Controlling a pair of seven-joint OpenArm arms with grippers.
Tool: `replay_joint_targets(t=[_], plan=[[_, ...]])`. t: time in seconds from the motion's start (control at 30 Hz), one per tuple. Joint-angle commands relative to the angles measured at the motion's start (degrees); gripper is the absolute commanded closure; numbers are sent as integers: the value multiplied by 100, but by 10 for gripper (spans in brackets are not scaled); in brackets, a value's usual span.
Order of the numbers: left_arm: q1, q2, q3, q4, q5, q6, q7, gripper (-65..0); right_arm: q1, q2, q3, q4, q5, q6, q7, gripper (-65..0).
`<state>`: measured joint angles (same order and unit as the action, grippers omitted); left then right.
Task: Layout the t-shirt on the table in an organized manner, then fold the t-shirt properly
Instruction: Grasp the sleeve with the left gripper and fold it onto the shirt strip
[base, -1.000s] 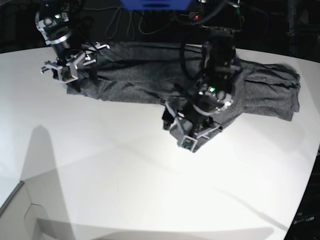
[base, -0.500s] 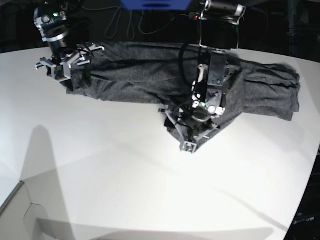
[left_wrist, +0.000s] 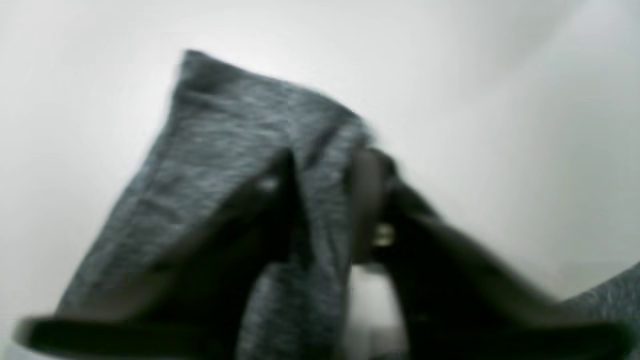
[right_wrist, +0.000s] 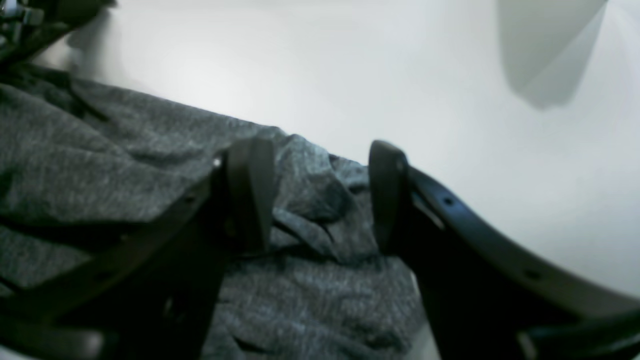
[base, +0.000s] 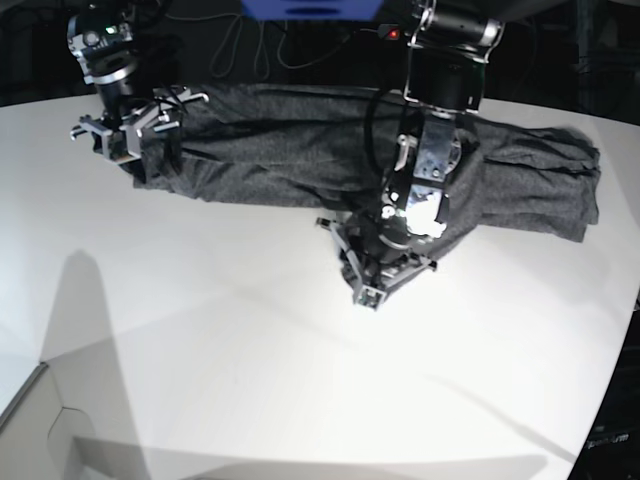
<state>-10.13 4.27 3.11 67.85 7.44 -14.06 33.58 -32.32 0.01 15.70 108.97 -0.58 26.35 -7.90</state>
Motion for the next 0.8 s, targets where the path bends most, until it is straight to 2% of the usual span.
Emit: replay_joint_targets(t=[0.0,0.03,0.13,0.43,0.5,0.6,0.77], plan=[[-29,17,1,32,-37,-4,163,-33,-26,21,16,105,97,33,162,-310],[-29,17,-43,41,-37,-4,180,0,-34,21,16,105,97,33,162,-310],[-20,34,-500,261,-45,-4,171,-10,-52,12,16,105,97,33,144,-310],[235,17,-2039,2318,-124,-57,242,0,-43,3,-10,97,97,33,144,-310],[323,-54,-2461,2617,-423,-66,250,0,-17,3,-19,97,97,33,135,-310],[481,-414,-2927,2819,-1074,-66,532,0,-8,3,-89,97,97,33,135,-310],[745,-1073,-3815,2669,-2656,-66,919,0,-17,21,-300,97,97,33,126,-310]])
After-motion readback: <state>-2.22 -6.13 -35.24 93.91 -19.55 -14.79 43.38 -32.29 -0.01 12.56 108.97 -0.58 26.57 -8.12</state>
